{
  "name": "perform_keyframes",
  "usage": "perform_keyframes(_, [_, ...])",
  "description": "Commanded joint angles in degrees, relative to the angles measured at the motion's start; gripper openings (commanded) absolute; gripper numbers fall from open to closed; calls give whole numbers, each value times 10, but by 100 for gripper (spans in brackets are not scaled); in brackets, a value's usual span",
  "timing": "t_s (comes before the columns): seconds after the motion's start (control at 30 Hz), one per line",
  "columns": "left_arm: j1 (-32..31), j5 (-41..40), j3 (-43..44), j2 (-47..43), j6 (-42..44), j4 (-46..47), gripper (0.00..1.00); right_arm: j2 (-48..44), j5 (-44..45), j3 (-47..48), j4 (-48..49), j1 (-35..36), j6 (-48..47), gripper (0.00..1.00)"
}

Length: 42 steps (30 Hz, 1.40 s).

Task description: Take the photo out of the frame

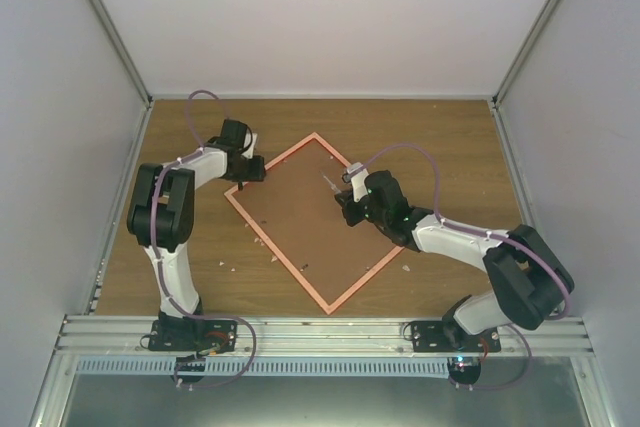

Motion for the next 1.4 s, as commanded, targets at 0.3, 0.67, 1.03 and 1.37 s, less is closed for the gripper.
perform_keyframes(0.3, [12, 37, -138, -78, -86, 27, 31, -35, 17, -8, -38, -5, -1, 1])
perform_keyframes(0.67, [-23, 80, -292, -185, -142, 82, 27, -46, -20, 28, -116, -2, 13, 0])
perform_keyframes(1.03, [-94, 85, -399, -267, -194, 122, 24, -2, -24, 81, -199, 40, 17, 1])
perform_keyframes(1.37, [-160, 62, -453, -330, -241, 131, 25, 59, -44, 140, -245, 63, 18, 1])
